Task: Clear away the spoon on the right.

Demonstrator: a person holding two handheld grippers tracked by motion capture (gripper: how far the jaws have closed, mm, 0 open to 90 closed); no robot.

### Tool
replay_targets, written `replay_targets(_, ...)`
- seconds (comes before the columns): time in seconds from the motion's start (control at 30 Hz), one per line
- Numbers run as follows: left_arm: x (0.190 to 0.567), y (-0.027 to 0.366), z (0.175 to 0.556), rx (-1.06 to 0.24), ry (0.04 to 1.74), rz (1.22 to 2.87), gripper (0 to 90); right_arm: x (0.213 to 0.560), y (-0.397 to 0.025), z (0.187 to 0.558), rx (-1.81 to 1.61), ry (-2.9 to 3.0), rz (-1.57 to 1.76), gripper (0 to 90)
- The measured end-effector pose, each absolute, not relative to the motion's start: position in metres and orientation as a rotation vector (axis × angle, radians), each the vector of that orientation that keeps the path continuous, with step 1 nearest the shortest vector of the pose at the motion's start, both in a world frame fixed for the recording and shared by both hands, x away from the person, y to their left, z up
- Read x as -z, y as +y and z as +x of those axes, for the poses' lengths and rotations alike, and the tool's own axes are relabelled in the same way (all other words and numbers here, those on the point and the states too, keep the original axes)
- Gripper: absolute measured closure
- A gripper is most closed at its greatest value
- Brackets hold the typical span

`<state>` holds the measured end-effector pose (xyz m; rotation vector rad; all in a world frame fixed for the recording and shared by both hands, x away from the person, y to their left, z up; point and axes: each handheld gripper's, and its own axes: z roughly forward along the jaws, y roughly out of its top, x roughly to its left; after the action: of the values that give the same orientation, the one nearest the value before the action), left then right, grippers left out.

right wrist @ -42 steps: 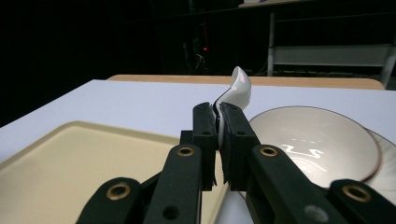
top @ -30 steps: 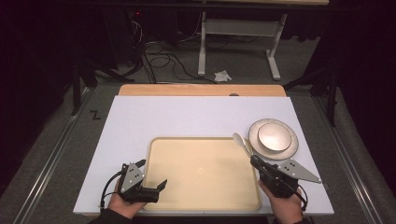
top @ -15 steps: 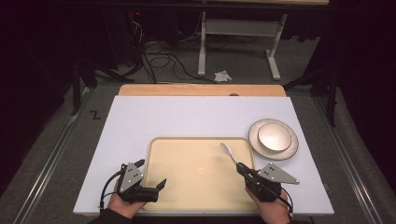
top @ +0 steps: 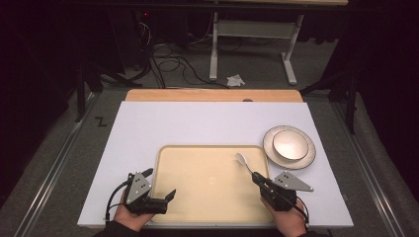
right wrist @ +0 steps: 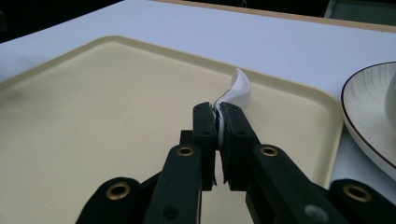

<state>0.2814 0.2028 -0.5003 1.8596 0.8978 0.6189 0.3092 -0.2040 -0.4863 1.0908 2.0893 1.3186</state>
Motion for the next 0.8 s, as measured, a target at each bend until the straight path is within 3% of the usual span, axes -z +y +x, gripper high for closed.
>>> replay_targets(0.63,0.5002,0.2009,0.2809,-0.620,0.882,1.876,0.2,0.4916,-0.2043,0.3068,-1.291,2.127,1.092,85.4)
replay_targets(0.7,0.5002,0.2010,0.2809,-0.620,0.883,1.877,0.2,0.4909,-0.2055,0.3075,-1.304,2.127,1.091,75.8)
replay_targets(0.8,0.5003,0.2010,0.2809,-0.620,0.883,1.877,0.2,0.4890,-0.2072,0.3073,-1.327,2.120,1.091,72.0)
